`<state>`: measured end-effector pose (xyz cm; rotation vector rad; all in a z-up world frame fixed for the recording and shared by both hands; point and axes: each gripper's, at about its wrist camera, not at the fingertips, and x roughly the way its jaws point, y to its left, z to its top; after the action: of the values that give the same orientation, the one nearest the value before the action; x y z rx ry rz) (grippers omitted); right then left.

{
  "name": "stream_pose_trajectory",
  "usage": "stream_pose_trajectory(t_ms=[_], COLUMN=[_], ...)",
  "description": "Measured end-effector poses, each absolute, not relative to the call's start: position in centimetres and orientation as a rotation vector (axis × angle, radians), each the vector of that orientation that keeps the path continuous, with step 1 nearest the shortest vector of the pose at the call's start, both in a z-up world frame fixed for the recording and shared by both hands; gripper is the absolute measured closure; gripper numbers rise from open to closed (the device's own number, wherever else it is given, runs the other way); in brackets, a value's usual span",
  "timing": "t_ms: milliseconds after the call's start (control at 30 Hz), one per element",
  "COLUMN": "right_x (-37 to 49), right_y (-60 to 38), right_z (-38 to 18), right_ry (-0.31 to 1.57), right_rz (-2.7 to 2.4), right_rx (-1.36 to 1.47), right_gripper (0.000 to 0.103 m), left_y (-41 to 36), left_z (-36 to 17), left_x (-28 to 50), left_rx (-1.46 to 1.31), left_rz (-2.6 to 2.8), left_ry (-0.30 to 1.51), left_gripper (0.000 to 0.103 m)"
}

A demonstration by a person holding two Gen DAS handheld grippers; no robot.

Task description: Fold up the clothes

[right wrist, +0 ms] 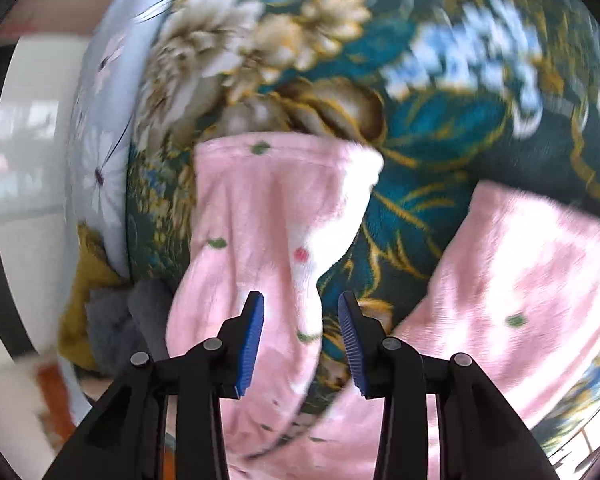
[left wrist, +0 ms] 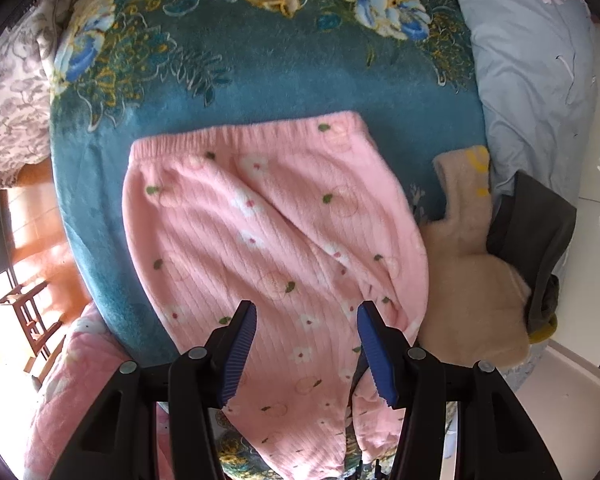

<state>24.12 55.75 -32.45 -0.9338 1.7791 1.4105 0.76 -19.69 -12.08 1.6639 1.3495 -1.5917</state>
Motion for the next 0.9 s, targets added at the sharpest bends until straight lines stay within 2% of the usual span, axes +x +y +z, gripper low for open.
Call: stream_pose_trajectory(t_ms=[167,200,233,267,467,667,900], right_x=[23.8,23.5,23.3,23.0,21.5,20.8,19.6], right_y=[56.1,56.2,56.3,56.4,57.4,57.7,57.4], right_z=[-35.4,-35.6,-35.7,-35.7,-32.2,-27.8,-25.6], right_ry=[1.872,1.868,1.865,1.86,1.804,1.73,1.653], right_rz=[1.304,1.293,1.287,1.291,1.465,1.56,1.533], right_rx=[-0.859,-0.867,-0.874,-0.886,-0.905,-0.926,-0.992], right_gripper=[0.063,0.066,0.088,0.1,0.1,0.1,0.1], left_y=[-19.8,-19.8,-19.7,-19.5,-18.4,-17.6,-17.5], left_z=[-11.6,-11.7,-11.9,-12.2,-16.0,-20.6,-26.0], left_x=[-0.1,-0.4,-0.9,-1.4,-6.1,-11.3,-15.8], left_rx=[1.62,1.611,1.602,1.591,1.546,1.539,1.629], left_rz=[-1.61,-1.61,-1.608,-1.602,-1.525,-1.463,-1.364], left_ry=[1.369,1.381,1.398,1.423,1.574,1.591,1.568], left_gripper=[0.044,0.044,0.044,0.043,0.041,0.041,0.041])
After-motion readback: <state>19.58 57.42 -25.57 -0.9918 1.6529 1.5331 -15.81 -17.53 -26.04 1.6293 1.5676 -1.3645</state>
